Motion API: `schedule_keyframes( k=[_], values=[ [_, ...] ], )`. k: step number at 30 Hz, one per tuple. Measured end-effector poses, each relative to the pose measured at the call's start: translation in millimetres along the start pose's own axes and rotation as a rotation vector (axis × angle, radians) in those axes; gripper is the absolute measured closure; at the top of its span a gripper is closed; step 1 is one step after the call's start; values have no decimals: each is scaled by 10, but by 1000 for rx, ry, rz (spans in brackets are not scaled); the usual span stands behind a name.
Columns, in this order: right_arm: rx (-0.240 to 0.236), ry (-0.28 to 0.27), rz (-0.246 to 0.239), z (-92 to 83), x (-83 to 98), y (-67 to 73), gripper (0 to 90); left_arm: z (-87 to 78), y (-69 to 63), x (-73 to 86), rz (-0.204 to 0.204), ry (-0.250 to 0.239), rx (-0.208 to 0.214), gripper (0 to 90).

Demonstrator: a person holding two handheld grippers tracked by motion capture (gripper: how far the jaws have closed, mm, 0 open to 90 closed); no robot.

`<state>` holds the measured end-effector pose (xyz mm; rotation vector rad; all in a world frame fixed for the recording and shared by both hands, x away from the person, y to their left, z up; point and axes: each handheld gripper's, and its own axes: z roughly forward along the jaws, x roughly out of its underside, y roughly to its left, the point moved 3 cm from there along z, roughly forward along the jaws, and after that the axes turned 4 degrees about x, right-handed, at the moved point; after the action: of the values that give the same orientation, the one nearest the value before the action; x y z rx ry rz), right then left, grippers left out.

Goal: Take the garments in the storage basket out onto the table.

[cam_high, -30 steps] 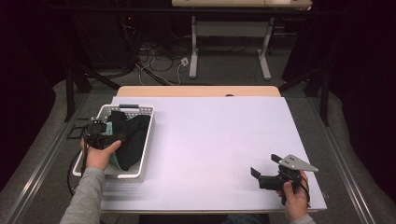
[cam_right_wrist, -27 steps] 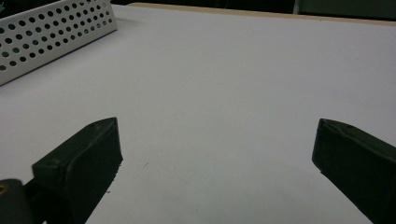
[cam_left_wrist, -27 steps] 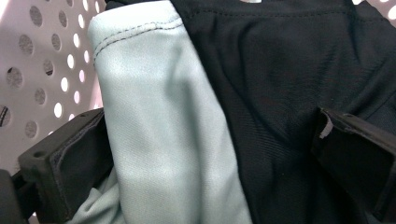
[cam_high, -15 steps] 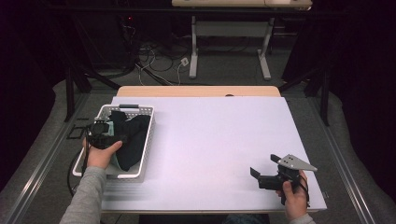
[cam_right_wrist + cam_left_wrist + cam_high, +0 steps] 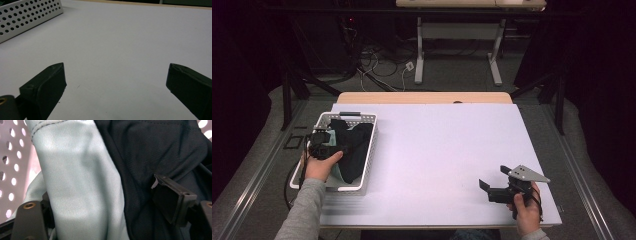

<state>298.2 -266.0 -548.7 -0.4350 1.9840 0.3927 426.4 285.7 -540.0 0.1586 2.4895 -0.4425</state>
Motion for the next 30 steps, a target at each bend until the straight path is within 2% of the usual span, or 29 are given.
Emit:
schedule_keyframes(
  k=[7, 9, 12, 16, 25, 30],
  values=[
    [1, 4, -3, 5, 4, -3, 30, -3, 7, -4, 11, 1, 24, 278],
    [1, 6, -3, 4, 5, -3, 31, -18, 15, -7, 12, 4, 34, 318],
    [0, 7, -5, 8, 5, -3, 32, -32, 31, -6, 35, 0, 31, 412],
    [-4, 16, -10, 10, 4, 1, 34, -43, 41, -4, 23, 3, 42, 464],
    [-6, 10, -16, 15, 4, -5, 40, -60, 68, -9, -4, 15, 87, 654],
    [-3, 8, -18, 18, 5, -7, 40, -71, 70, -14, -4, 23, 101, 691]
  ],
)
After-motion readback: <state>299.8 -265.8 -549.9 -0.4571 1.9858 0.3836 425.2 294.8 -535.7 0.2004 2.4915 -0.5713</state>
